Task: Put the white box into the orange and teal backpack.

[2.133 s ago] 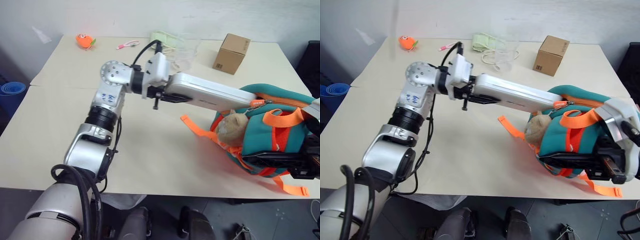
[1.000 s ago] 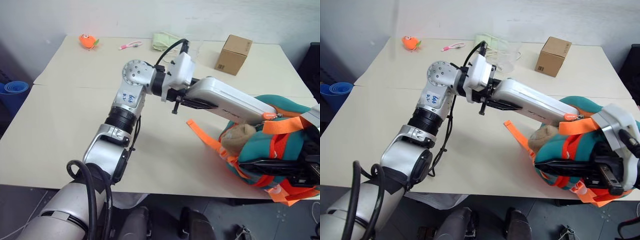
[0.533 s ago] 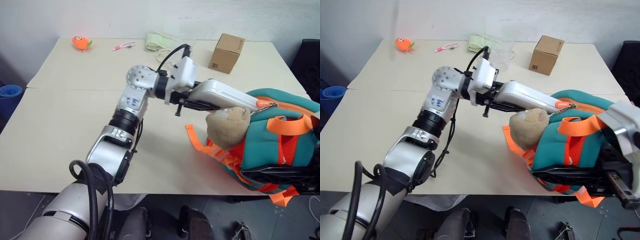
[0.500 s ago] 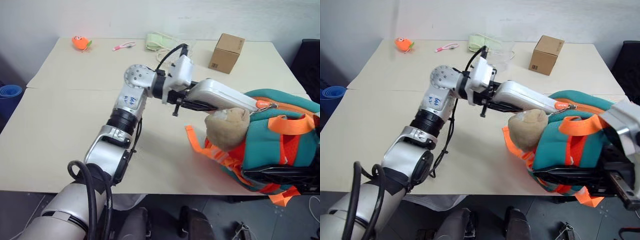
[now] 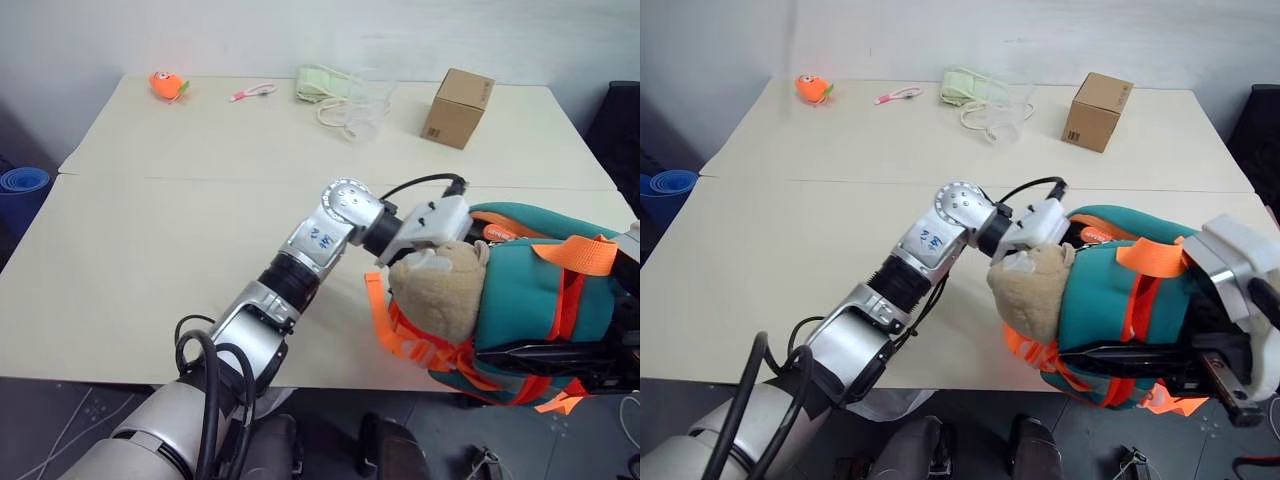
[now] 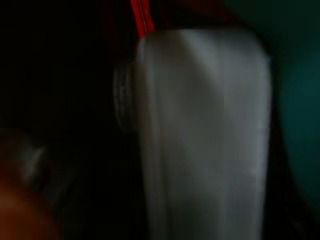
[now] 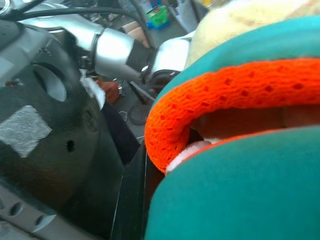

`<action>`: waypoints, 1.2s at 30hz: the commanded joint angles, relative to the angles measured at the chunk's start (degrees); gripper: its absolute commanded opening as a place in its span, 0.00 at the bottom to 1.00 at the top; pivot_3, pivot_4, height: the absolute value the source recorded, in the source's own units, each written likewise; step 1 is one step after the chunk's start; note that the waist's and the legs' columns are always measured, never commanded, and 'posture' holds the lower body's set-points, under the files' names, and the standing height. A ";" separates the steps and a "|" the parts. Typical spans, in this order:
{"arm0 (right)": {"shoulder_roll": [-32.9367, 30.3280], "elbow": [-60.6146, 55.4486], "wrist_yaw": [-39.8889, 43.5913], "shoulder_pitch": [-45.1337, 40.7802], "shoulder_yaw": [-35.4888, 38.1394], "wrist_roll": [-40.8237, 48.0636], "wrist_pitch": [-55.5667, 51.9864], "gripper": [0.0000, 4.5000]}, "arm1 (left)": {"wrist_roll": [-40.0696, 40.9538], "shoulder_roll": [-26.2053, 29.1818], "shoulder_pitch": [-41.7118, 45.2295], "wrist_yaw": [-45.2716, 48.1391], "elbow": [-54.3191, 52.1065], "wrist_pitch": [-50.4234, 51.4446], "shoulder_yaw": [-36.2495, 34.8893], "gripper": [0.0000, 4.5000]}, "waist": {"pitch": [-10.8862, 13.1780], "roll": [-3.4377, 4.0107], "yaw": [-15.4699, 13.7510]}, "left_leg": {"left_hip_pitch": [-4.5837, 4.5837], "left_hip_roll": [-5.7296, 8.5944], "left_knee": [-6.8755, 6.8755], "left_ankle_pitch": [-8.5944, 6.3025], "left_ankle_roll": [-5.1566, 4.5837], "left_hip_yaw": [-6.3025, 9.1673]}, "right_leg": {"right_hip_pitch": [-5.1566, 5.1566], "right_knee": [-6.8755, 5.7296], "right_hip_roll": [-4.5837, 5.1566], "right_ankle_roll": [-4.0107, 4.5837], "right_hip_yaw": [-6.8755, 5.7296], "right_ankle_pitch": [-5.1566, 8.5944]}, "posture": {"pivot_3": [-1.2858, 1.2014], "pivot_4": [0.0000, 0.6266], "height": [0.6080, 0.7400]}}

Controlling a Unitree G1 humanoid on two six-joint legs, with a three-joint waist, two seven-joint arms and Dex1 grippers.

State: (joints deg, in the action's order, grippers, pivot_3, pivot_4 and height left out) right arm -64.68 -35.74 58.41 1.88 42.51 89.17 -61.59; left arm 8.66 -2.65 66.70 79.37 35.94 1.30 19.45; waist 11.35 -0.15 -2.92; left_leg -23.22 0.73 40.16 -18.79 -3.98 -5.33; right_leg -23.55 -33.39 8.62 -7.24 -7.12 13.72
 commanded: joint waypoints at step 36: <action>5.87 -1.29 -8.23 5.72 -1.31 -2.65 7.93 0.00 | 23.00 18.77 -11.06 -9.52 -37.14 36.06 -8.07 0.39 | -0.03 0.06 0.00 | 0.16 -0.09 0.02 0.14 0.26 0.01 | 0.07 -0.24 -0.18 0.07 0.45 0.02 | 0.52 0.24 1.00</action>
State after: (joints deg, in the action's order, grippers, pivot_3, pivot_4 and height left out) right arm -59.44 -36.29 50.51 7.71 40.77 85.31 -54.98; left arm 31.66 16.18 54.98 70.36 -1.31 38.61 12.10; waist 11.32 -0.09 -2.92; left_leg -23.06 0.64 40.17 -18.65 -3.73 -5.32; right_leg -23.48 -33.63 8.45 -7.17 -6.67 13.75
